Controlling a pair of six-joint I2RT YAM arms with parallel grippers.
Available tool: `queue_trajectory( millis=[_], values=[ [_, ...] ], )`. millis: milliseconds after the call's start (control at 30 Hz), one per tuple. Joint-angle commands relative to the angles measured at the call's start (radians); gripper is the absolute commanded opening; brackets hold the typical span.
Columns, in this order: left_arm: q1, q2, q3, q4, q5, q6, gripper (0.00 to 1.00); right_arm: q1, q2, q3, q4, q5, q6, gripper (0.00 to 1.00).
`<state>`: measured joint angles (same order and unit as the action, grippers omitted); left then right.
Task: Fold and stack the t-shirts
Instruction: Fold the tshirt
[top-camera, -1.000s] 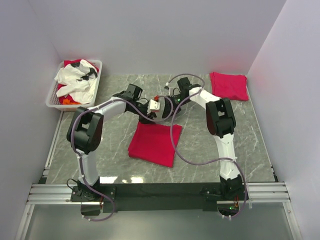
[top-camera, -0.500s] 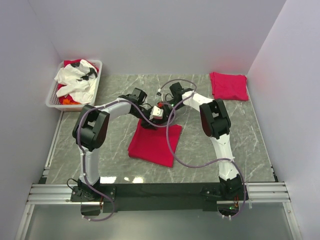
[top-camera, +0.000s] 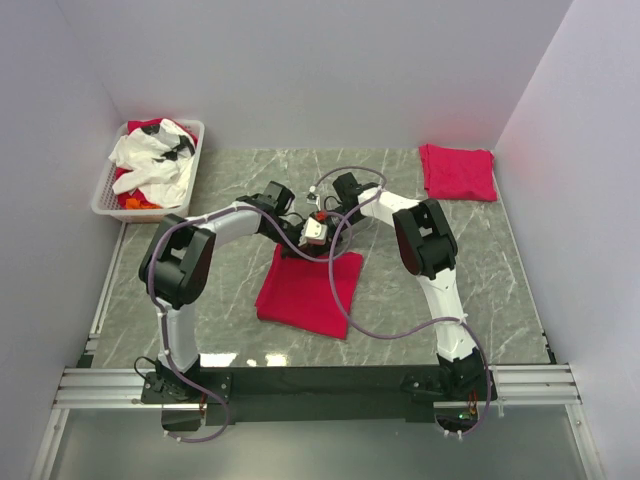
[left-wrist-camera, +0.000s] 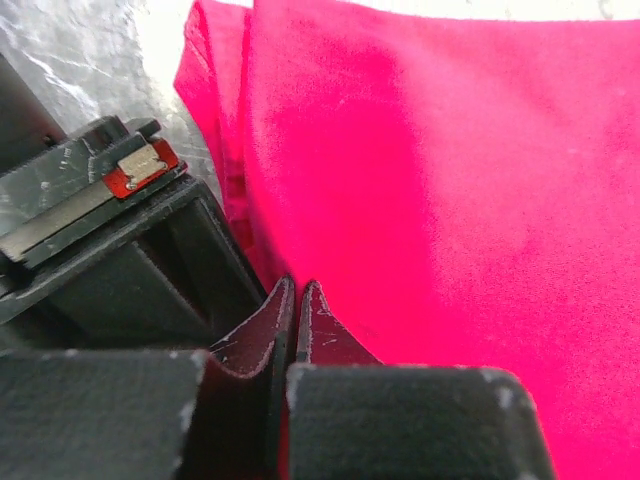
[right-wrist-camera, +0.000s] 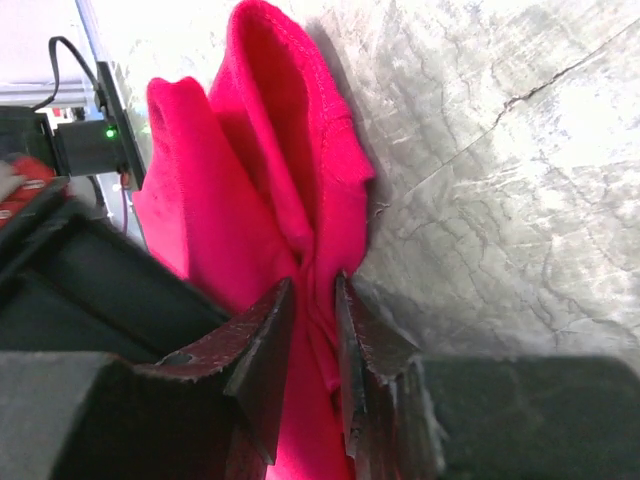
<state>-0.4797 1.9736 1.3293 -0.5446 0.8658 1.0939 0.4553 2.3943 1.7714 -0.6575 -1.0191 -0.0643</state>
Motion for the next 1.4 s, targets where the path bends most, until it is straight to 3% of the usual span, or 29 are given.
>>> queue_trajectory(
  millis=[0,233,633,1000,1367],
  values=[
    [-0.005,-0.093,-0.012,0.061,0.027,-0.014,0.01,-0.009,0.017,0.020,-0.028,0.045,-0.026,0.32],
    [-0.003,-0.148,-0.035,0.081,0.025,0.020,0.01,-0.058,0.015,0.103,-0.076,0.132,-0.051,0.30],
    [0.000,-0.234,-0.108,0.248,0.016,-0.009,0.01,-0.041,0.063,0.031,-0.073,0.050,-0.061,0.19],
    [0.015,-0.128,-0.085,0.330,-0.011,0.012,0.01,-0.053,0.062,0.080,-0.100,0.053,-0.063,0.18],
    [0.019,-0.038,-0.088,0.434,-0.051,-0.002,0.06,-0.136,-0.059,0.181,-0.093,0.385,-0.028,0.44]
  ],
)
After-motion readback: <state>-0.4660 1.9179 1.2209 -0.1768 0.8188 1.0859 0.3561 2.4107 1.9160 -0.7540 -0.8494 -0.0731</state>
